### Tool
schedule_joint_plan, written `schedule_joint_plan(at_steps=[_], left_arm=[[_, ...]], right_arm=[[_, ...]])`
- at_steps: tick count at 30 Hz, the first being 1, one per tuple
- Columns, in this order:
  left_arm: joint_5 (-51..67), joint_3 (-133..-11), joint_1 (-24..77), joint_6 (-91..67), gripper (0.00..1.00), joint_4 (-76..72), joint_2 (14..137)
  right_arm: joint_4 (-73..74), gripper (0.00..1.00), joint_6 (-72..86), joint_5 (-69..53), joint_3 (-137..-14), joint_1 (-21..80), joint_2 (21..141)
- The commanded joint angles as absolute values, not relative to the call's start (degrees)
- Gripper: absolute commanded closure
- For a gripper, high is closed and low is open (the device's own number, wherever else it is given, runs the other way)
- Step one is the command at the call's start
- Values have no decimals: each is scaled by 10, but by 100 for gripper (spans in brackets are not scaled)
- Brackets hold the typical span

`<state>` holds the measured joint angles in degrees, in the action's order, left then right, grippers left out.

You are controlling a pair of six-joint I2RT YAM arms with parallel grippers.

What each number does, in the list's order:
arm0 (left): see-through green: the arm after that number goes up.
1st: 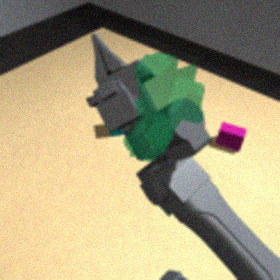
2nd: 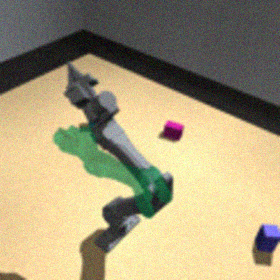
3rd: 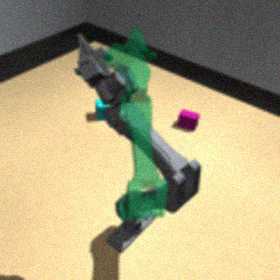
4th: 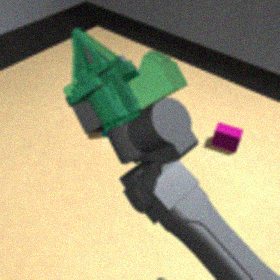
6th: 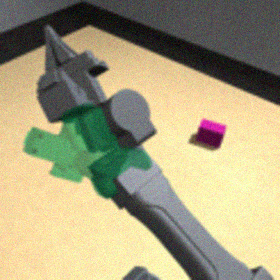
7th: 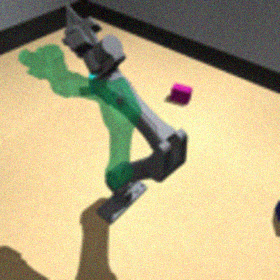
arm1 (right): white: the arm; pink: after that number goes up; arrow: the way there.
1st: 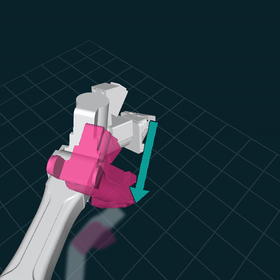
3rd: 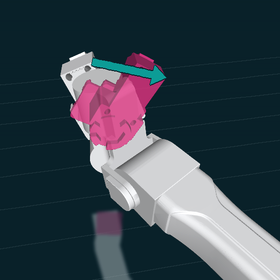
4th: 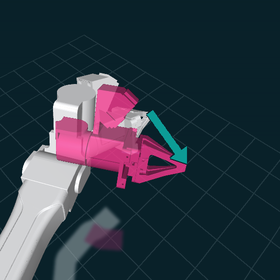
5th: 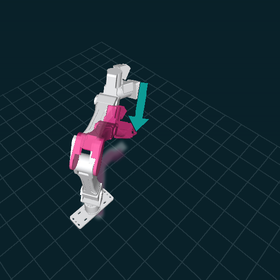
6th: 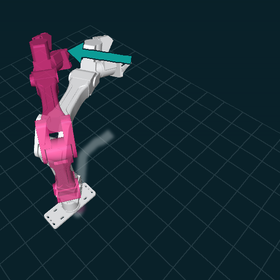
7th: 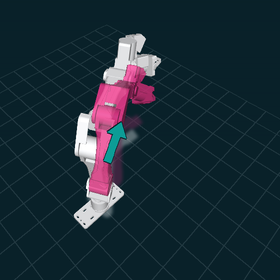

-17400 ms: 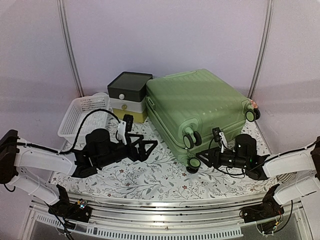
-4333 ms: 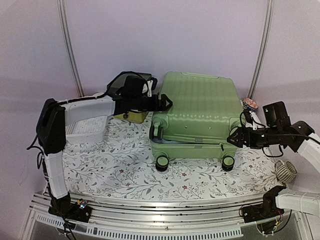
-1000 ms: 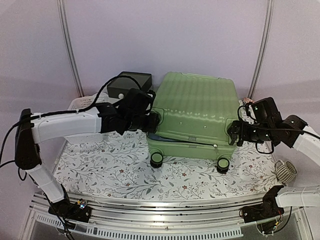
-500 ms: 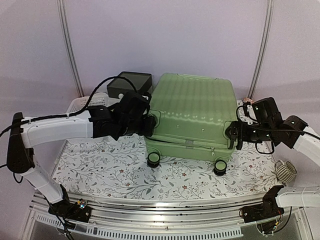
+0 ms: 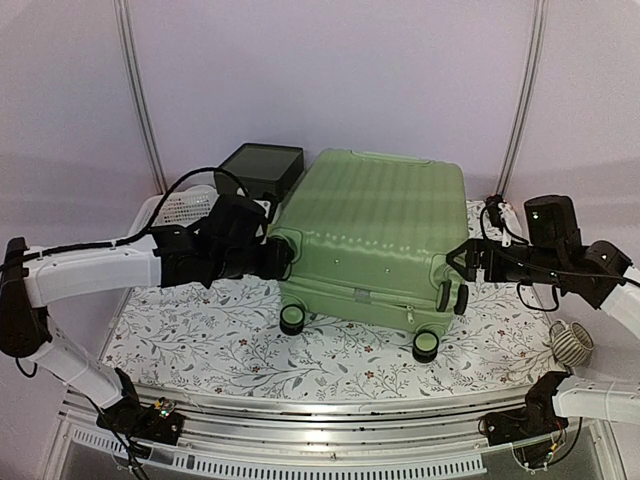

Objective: Open, take out, and arrange the luggage
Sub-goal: Adjust the luggage at the center of the board.

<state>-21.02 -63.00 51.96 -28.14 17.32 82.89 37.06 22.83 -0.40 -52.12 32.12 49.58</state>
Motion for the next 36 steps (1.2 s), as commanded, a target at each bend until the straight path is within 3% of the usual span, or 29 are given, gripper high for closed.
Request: schedule_joint_plan(at_steps=[1, 10, 16, 18, 23, 25, 29, 36], left_arm=[[-192, -613, 494, -269, 74, 202, 798], [-195, -563, 441, -300, 69, 208, 751], [-186, -523, 403, -316, 69, 200, 718], [-186, -510, 392, -322, 61, 197, 705], [-157, -493, 383, -326, 20, 177, 664], [-137, -489, 383, -328, 11, 172, 641], [-115, -487, 383, -341, 2, 182, 590], [-115, -511, 383, -363, 2, 238, 538]], right_arm=[[356, 1, 223, 7, -532, 320, 476], [354, 1, 230, 24, -543, 319, 495], [303, 1, 239, -61, -547, 281, 510], [288, 1, 245, -82, -547, 256, 515], [272, 1, 260, -90, -564, 234, 549], [269, 1, 263, -89, -573, 232, 564], [255, 1, 266, -88, -587, 221, 582], [236, 1, 264, -108, -609, 195, 617]])
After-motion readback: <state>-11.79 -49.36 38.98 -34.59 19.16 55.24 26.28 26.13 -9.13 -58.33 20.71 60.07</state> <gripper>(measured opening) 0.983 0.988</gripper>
